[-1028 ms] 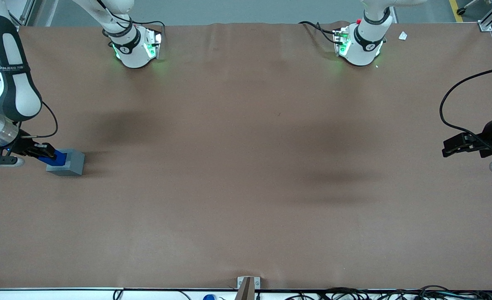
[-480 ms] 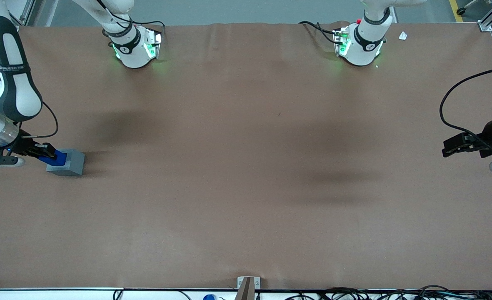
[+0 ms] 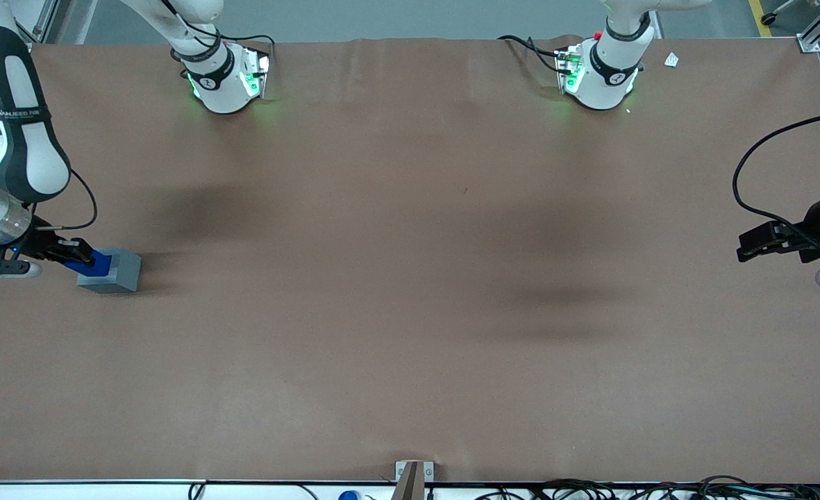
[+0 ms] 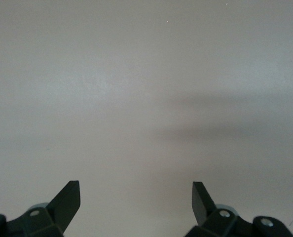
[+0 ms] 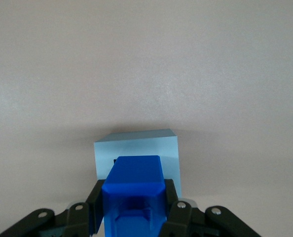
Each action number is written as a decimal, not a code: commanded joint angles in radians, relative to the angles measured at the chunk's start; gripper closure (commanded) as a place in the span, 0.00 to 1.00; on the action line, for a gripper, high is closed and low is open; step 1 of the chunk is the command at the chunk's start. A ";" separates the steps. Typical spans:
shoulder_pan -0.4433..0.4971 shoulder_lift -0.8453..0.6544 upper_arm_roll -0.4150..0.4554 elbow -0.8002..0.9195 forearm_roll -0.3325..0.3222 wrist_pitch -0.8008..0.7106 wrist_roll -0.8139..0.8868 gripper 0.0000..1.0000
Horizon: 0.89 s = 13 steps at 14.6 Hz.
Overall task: Insert blue part into gray base with right arm
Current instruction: 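Lower and press the blue block into the gray base's hole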
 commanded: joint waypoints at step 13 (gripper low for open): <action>-0.015 0.051 0.015 -0.008 0.014 0.057 -0.018 0.84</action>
